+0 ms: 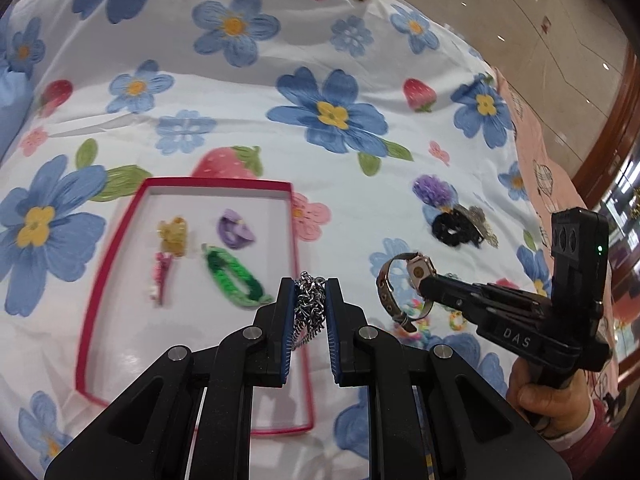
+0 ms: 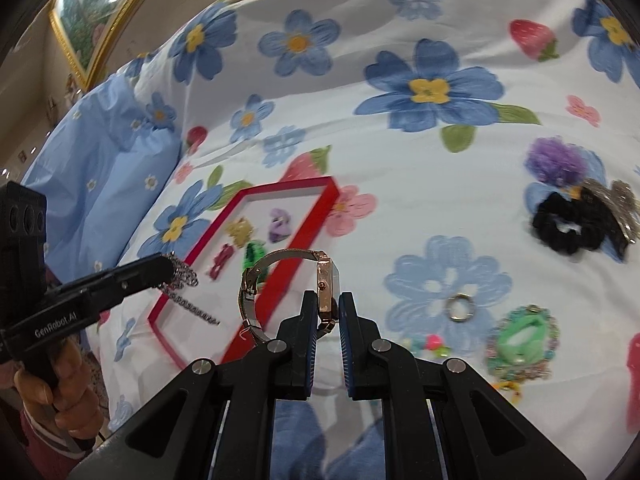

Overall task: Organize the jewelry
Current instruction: 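Lower the chain and watch into the red tray and open both tools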

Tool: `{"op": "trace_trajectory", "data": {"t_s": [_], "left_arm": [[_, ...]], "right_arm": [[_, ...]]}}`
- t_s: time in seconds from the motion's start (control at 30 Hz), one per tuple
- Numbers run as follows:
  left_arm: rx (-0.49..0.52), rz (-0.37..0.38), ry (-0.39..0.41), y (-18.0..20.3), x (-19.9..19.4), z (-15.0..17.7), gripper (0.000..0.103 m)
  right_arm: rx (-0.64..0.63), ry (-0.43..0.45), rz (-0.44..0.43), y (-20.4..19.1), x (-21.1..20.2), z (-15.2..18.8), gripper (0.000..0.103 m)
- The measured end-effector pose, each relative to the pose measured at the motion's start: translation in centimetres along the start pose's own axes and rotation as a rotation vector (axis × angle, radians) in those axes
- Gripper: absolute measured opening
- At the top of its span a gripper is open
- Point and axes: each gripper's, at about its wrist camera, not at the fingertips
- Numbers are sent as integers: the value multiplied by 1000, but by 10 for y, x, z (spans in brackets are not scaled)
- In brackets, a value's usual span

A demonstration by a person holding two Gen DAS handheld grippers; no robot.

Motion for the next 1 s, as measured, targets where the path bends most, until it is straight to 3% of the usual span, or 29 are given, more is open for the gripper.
{"op": "trace_trajectory", "data": {"t_s": [0.6, 1.0], "left_arm": [[-131, -85, -10, -84, -6, 21, 13], [-186, -92, -71, -121, 32, 30, 13]], "right_arm": [[-140, -95, -77, -77, 61, -3, 10], [-191, -194, -22, -96, 120, -1, 10]]}}
Point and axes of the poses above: each gripper's, at about its wrist camera, not at the fingertips, and x roughly the way its jaws point, y to its right, z to its underside, and after that the axes turned 3 degrees about x, right-handed
